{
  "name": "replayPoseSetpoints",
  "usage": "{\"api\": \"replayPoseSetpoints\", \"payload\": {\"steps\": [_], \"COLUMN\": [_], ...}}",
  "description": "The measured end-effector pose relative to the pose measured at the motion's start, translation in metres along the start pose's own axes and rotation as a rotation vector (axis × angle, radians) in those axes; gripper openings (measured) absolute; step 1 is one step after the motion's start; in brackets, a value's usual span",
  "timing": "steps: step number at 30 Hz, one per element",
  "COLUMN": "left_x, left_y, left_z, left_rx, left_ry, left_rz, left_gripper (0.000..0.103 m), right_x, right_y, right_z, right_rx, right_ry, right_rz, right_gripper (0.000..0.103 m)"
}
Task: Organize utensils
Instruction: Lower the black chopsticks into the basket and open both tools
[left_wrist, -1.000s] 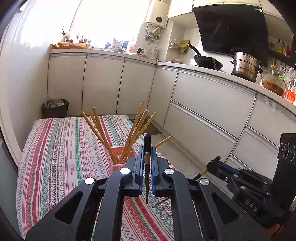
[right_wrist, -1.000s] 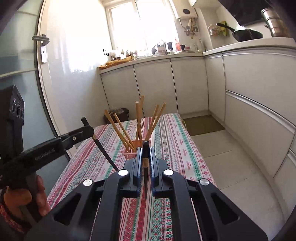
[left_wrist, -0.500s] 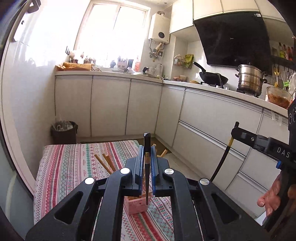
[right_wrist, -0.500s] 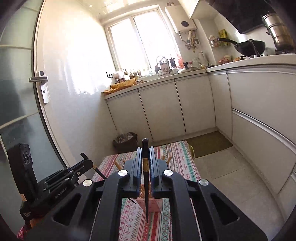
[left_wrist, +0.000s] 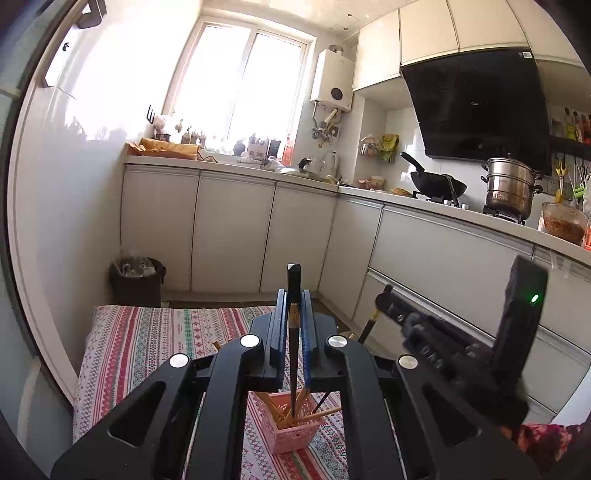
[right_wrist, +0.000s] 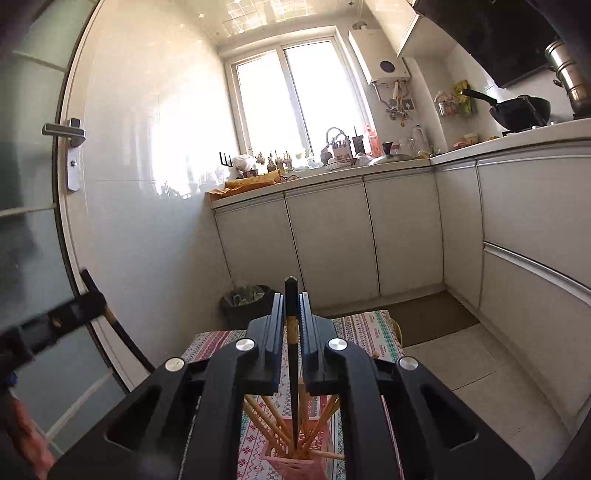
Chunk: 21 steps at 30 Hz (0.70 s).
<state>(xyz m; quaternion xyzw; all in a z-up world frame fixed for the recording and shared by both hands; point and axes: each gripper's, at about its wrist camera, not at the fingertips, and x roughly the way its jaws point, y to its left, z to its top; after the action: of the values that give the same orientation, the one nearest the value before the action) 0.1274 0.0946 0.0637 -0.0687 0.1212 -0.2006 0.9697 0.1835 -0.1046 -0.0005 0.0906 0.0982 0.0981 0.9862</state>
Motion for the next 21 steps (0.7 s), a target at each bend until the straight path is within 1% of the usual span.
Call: {"api": "replayPoseSetpoints", "payload": {"steps": [1, 3, 5, 9, 11, 16, 21], "left_x": [-0.001, -0.002, -0.002, 0.008, 0.017, 0.030, 0.057], "left_y": [0.001, 0.002, 0.001, -0.002, -0.004, -0.010, -0.016], "left_z": [0.001, 0.002, 0.003, 0.001, 0.000, 0.003, -0.001], "left_rx": [0.000, 0.001, 0.004, 0.004, 0.011, 0.018, 0.034], "left_ry": [-0.002, -0.008, -0.010, 0.003, 0.020, 0.017, 0.022], "left_rz": [0.000, -0.002, -0.001, -0.006, -0.008, -0.020, 0.009], "left_gripper": [0.006, 0.006, 0.006, 0.006, 0.006, 0.006, 0.006], "right_x": [0.007, 0.012, 0.008, -0.008, -0.020, -0.047, -0.055], "right_y": [-0.001, -0.004, -0.005, -0.002, -0.003, -0.013, -0.029], "right_z": [-0.007, -0.014, -0.011, 0.004, 0.011, 0.022, 0.026], "right_rx": [0.002, 0.024, 0.025, 0.006, 0.007, 0.027, 0.043], "right_ry": [0.017, 0.032, 0.024, -0.007, -0.021, -0.064, -0.056], "right_rz": [-0.004, -0.004, -0.009, -0.018, -0.023, -0.030, -0.032], "right_gripper": [0.034, 0.052, 0.052, 0.052, 0.052, 0.059, 0.060]}}
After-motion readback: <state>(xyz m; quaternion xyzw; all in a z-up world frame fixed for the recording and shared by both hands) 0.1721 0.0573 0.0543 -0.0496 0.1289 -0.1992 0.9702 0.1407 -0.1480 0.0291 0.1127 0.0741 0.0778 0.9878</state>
